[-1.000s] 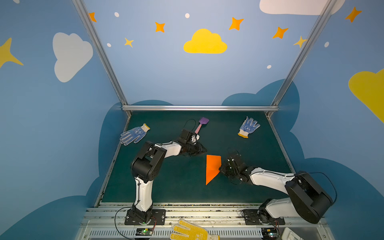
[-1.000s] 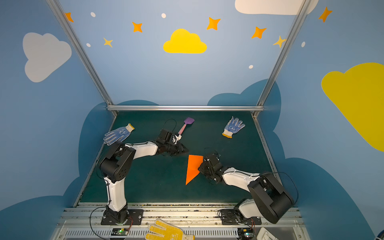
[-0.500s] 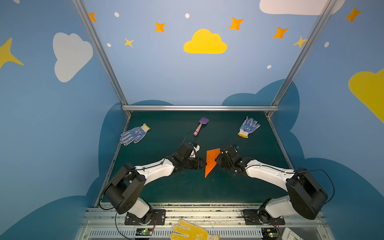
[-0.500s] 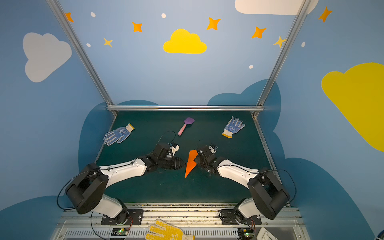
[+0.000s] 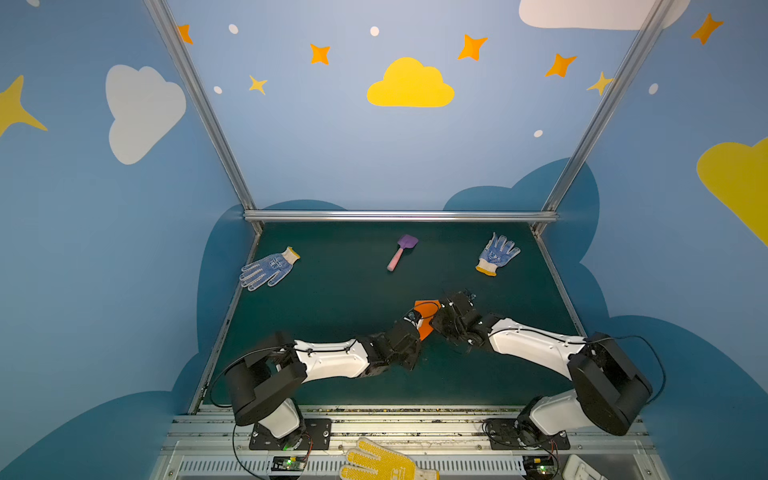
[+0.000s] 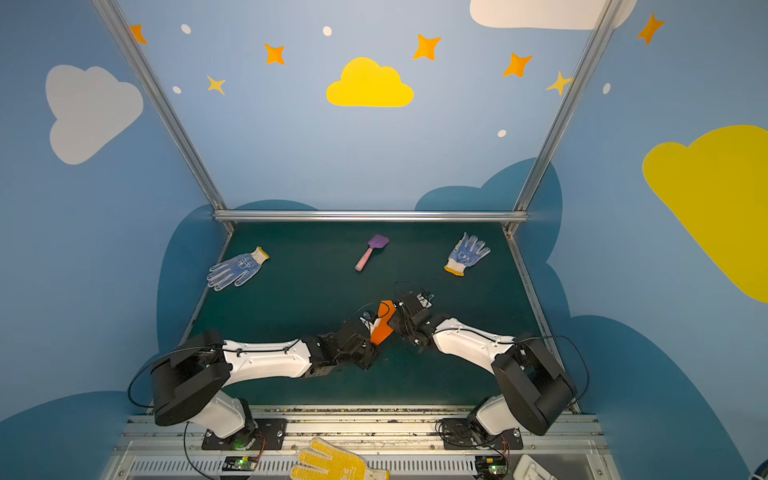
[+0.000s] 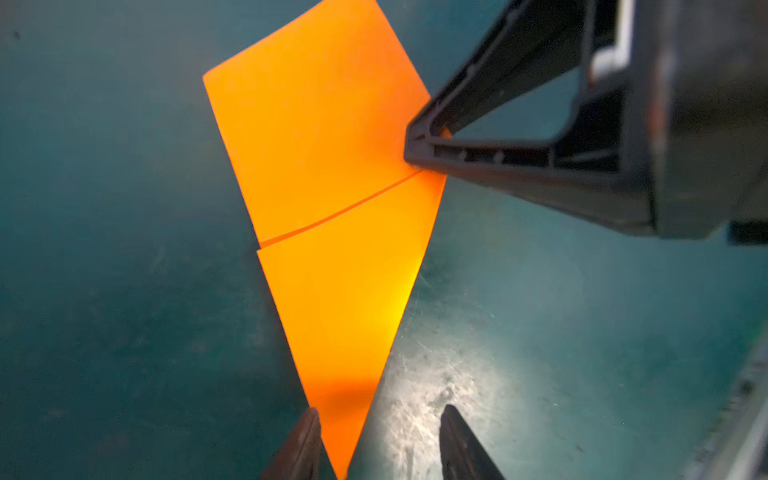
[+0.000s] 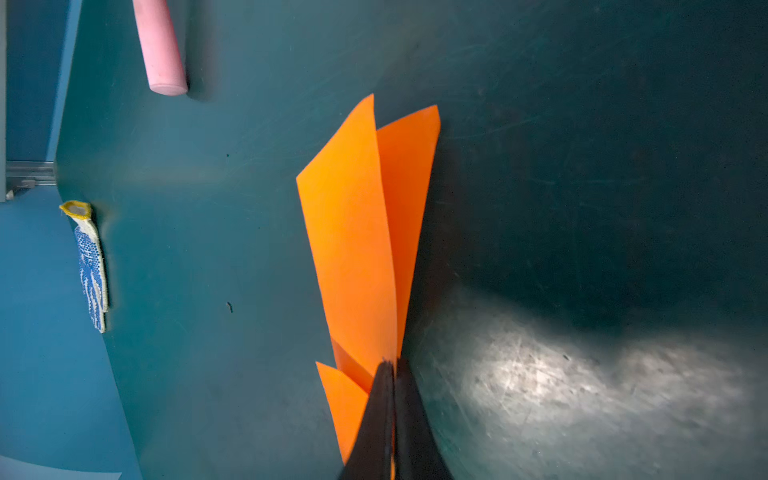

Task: Fold a paper plane with a square sheet of paper (fold left side to right side)
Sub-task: 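Grip the paper's wide end with the left gripper while the right pinches the point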

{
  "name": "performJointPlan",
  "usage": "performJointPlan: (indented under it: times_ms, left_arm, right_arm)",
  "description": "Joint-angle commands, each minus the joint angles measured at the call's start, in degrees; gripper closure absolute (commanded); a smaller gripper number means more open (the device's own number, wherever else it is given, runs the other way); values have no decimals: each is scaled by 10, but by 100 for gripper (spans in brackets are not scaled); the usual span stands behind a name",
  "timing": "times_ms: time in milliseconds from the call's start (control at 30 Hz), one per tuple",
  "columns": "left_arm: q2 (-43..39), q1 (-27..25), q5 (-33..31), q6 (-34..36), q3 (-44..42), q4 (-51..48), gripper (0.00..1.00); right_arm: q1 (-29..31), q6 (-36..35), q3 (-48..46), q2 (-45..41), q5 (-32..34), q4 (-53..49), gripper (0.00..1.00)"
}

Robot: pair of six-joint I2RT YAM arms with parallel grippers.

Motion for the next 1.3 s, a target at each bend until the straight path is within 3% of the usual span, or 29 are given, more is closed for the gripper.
performJointPlan:
  times_ms: [0,667,1067,1267]
  left_arm:
    - [15,-9,-74,36,12,28,52]
    - [82,-12,-103,71,51,65,57]
    - [92,-12,-107,69,40,63,49]
    - [99,-12,-107,68,37,65,50]
  right_arm:
    - [3,-5,18,3,-5,-18,100]
    - [2,4,28,7,-23,-25,100]
    - [-4,5,30,-2,-26,-27,100]
    - [-7,7,29,0,-31,-26,100]
